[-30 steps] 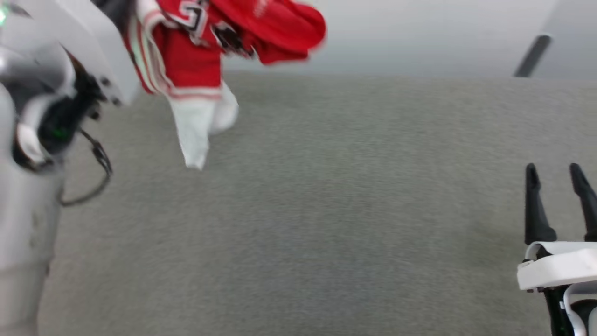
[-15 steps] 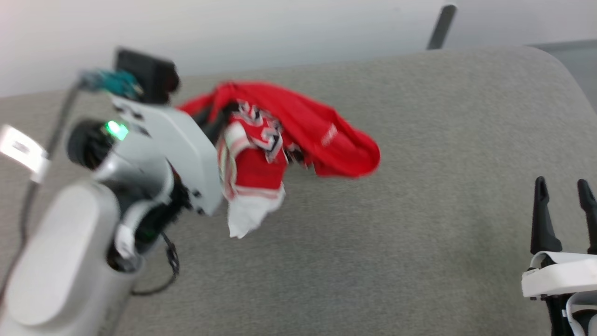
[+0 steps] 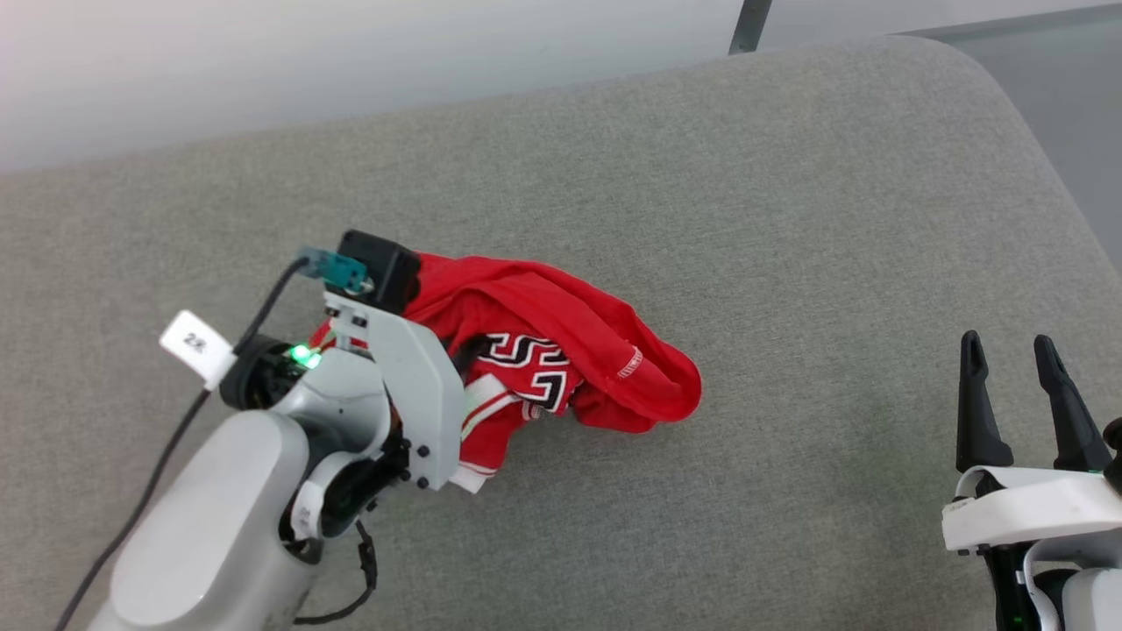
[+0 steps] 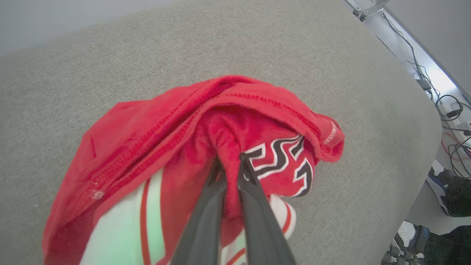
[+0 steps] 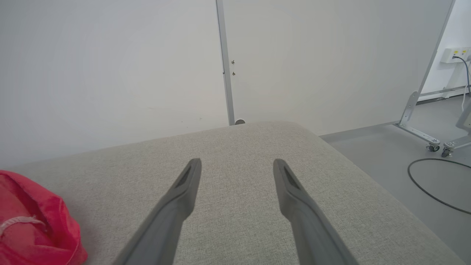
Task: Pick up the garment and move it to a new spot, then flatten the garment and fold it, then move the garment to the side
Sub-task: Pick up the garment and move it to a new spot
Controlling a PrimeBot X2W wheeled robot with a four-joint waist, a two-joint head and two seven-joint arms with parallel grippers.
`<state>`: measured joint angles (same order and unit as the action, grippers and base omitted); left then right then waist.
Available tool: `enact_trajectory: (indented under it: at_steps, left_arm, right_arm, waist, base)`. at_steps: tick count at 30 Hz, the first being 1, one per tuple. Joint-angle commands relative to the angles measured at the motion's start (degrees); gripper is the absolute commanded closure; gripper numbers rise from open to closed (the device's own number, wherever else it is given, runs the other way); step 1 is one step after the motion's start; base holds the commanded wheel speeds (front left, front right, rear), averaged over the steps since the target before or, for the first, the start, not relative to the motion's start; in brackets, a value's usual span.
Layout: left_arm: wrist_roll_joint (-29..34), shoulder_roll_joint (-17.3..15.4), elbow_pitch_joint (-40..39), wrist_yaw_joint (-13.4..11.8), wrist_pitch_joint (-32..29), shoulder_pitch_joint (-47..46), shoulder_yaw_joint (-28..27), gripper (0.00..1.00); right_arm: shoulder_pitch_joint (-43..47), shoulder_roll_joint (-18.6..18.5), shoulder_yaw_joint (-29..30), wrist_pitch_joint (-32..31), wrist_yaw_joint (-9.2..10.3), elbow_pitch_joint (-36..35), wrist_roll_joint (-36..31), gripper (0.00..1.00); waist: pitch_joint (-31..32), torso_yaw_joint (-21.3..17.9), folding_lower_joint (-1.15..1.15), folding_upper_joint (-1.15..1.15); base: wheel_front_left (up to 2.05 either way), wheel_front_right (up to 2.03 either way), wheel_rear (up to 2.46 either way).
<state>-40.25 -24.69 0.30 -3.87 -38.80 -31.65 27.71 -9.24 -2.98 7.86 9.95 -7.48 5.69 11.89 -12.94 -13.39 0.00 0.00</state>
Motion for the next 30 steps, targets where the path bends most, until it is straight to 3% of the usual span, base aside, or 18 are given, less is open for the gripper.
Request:
enact_trajectory:
  at_steps: [1,2,3,4,5,6,17,30]
  left_arm:
    - [-0.3,0.2,0.6,0.5,0.2,-0.3,0.2,1.00]
    - [-0.9,0.6,1.2,0.8,0.1,-0.7,0.2,0.86]
    - [-1.1,0.8,1.6,1.1,0.0,-1.1,0.1,0.65]
    - [-1.2,0.8,1.8,1.5,0.1,-1.6,0.1,0.55]
    - [-1.5,0.8,2.1,1.8,0.0,-1.9,0.1,0.22]
    - [-1.8,0.8,2.3,2.0,-0.2,-2.0,0.2,0.01]
    - [-3.1,-0.4,0.8,1.2,4.5,1.3,-3.4,0.00]
    - [-2.4,-2.4,-2.4,1.9,23.0,13.2,-11.1,0.00]
  right_arm:
    - [-0.9,0.2,-0.1,0.3,-0.02,0.3,0.2,0.00]
    - [-0.8,0.2,-0.1,0.6,-0.02,0.7,0.4,0.00]
    - [-0.8,0.2,-0.1,0.7,-0.02,1.0,0.5,0.00]
    - [-0.9,0.2,-0.2,0.7,-0.02,1.3,0.6,0.00]
    - [-0.9,0.2,-0.3,0.7,-0.02,1.4,0.6,0.00]
    - [-0.9,0.2,-0.4,0.7,-0.02,1.6,0.6,0.00]
    - [1.2,0.2,-2.2,-1.1,-0.02,0.9,-1.6,0.00]
    - [5.7,0.1,-3.9,-2.2,-0.02,-0.5,-4.1,0.00]
  waist:
    - [0.0,0.0,0.00,0.00]
    - [0.1,0.1,0.00,0.00]
    - [0.3,0.2,0.00,0.00]
    - [0.5,0.3,0.00,0.00]
    - [0.8,0.5,0.00,0.00]
    - [1.2,0.8,0.00,0.00]
    - [7.4,4.2,0.00,0.00]
    - [13.6,9.8,0.00,0.00]
  base:
    - [0.00,0.00,0.00]
    - [0.00,0.00,0.00]
    - [0.00,0.00,0.00]
    - [0.00,0.00,0.00]
    - [0.00,0.00,0.00]
    - [0.00,0.00,0.00]
    - [0.00,0.00,0.00]
    - [0.00,0.00,0.00]
